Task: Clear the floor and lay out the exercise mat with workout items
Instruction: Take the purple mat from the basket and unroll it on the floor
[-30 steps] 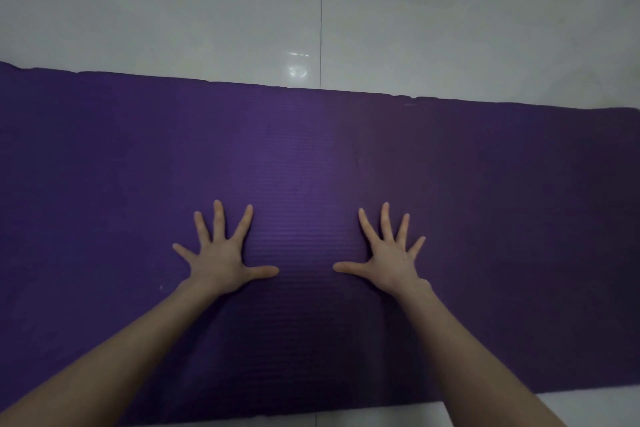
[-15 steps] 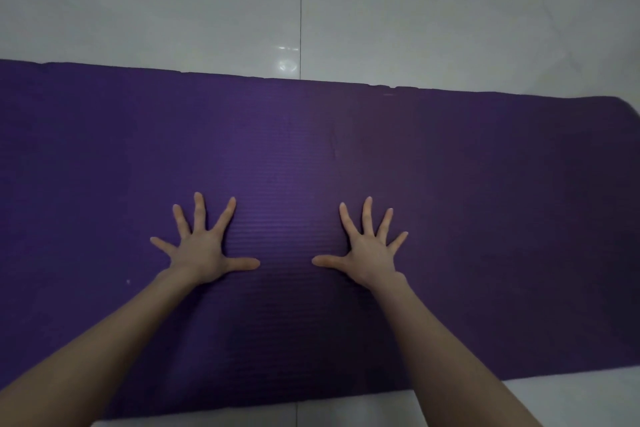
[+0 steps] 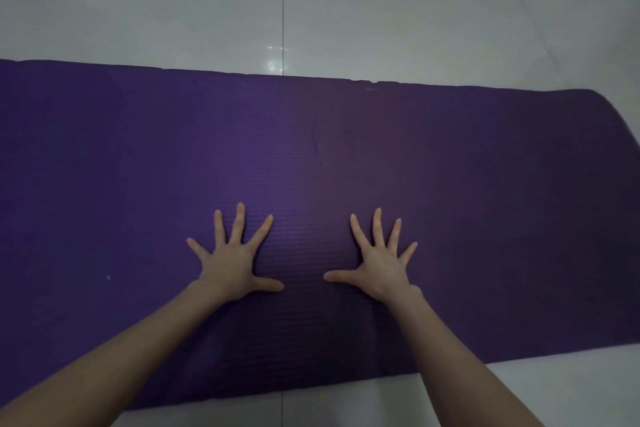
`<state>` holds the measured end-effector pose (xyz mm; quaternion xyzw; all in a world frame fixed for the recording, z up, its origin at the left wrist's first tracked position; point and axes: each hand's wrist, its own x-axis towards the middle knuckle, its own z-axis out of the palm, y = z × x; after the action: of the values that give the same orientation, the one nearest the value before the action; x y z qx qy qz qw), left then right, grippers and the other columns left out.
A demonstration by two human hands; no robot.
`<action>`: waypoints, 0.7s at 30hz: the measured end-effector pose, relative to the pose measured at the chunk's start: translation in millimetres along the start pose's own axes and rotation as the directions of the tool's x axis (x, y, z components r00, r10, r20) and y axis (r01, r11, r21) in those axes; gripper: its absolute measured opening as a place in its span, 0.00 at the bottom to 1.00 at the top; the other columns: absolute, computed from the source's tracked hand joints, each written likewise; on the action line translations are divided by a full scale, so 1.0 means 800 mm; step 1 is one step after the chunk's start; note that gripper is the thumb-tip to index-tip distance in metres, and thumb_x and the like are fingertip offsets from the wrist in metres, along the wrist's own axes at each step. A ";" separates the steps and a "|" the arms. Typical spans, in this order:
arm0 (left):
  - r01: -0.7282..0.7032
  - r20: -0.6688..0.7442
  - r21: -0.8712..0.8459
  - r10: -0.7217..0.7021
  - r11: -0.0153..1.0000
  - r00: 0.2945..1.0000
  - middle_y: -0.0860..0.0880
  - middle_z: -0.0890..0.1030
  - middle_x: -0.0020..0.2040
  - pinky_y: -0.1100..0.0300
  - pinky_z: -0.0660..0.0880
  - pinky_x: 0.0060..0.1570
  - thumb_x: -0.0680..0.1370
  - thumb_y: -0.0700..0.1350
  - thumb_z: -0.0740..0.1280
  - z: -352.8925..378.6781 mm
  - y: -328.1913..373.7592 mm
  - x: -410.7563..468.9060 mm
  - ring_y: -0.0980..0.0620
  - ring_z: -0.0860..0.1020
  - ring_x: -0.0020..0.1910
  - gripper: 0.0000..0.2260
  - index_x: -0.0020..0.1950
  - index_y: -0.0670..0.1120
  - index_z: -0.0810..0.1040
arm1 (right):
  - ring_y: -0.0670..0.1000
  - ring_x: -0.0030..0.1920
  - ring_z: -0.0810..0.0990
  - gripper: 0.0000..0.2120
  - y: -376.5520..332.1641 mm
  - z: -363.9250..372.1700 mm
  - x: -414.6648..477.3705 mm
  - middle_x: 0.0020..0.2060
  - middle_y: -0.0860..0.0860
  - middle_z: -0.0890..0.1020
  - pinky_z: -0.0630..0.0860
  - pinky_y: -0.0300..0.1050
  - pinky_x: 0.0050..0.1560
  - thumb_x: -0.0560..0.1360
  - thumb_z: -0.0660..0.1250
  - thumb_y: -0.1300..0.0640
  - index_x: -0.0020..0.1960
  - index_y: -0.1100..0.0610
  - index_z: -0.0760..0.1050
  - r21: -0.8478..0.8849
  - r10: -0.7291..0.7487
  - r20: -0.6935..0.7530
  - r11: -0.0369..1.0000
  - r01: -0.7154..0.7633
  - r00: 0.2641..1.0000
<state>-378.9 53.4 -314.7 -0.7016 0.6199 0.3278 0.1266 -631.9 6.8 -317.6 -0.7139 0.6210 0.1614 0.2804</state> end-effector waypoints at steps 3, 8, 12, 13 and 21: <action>0.018 -0.008 0.011 -0.018 1.000 1.000 0.51 0.24 0.72 0.23 0.44 0.60 0.58 0.75 0.66 -0.002 -0.004 0.005 0.38 0.27 0.71 0.55 0.65 0.67 0.25 | 0.63 0.69 0.23 0.59 -0.005 0.000 0.005 0.72 0.49 0.25 0.32 0.76 0.63 0.55 0.60 0.20 0.73 0.37 0.31 0.009 -0.003 -0.004 1.000 0.003 1.000; 0.014 -0.014 0.012 -0.014 1.000 1.000 0.51 0.25 0.73 0.23 0.44 0.60 0.57 0.75 0.66 -0.006 -0.011 0.009 0.39 0.28 0.71 0.55 0.65 0.68 0.26 | 0.63 0.69 0.22 0.58 -0.011 0.001 0.011 0.72 0.49 0.25 0.31 0.76 0.62 0.55 0.60 0.20 0.73 0.37 0.31 0.017 -0.003 -0.008 1.000 0.003 1.000; 0.013 -0.018 0.000 -0.013 1.000 1.000 0.51 0.25 0.73 0.23 0.44 0.60 0.57 0.75 0.66 -0.010 -0.016 0.013 0.39 0.28 0.71 0.55 0.65 0.68 0.26 | 0.64 0.69 0.22 0.58 -0.017 -0.001 0.015 0.72 0.49 0.25 0.30 0.75 0.61 0.55 0.60 0.20 0.73 0.37 0.31 0.017 0.000 -0.002 1.000 0.000 1.000; 0.011 -0.019 0.001 -0.011 1.000 1.000 0.51 0.25 0.73 0.23 0.44 0.60 0.57 0.75 0.66 -0.011 -0.016 0.014 0.39 0.28 0.71 0.55 0.65 0.68 0.26 | 0.64 0.69 0.22 0.58 -0.017 -0.002 0.014 0.72 0.49 0.25 0.30 0.75 0.61 0.55 0.60 0.20 0.73 0.37 0.31 0.017 0.001 0.001 1.000 -0.001 1.000; 0.003 -0.021 0.034 -0.003 0.999 1.000 0.50 0.26 0.73 0.23 0.45 0.61 0.58 0.76 0.65 -0.002 -0.003 0.002 0.38 0.29 0.72 0.55 0.66 0.66 0.26 | 0.63 0.69 0.23 0.58 -0.012 0.001 0.000 0.72 0.50 0.26 0.31 0.75 0.62 0.55 0.60 0.20 0.73 0.37 0.31 0.041 0.033 -0.011 0.999 -0.032 0.999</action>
<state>-376.4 51.5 -315.0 -0.7036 0.6257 0.3097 0.1327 -622.7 7.6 -316.6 -0.6988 0.6373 0.1489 0.2886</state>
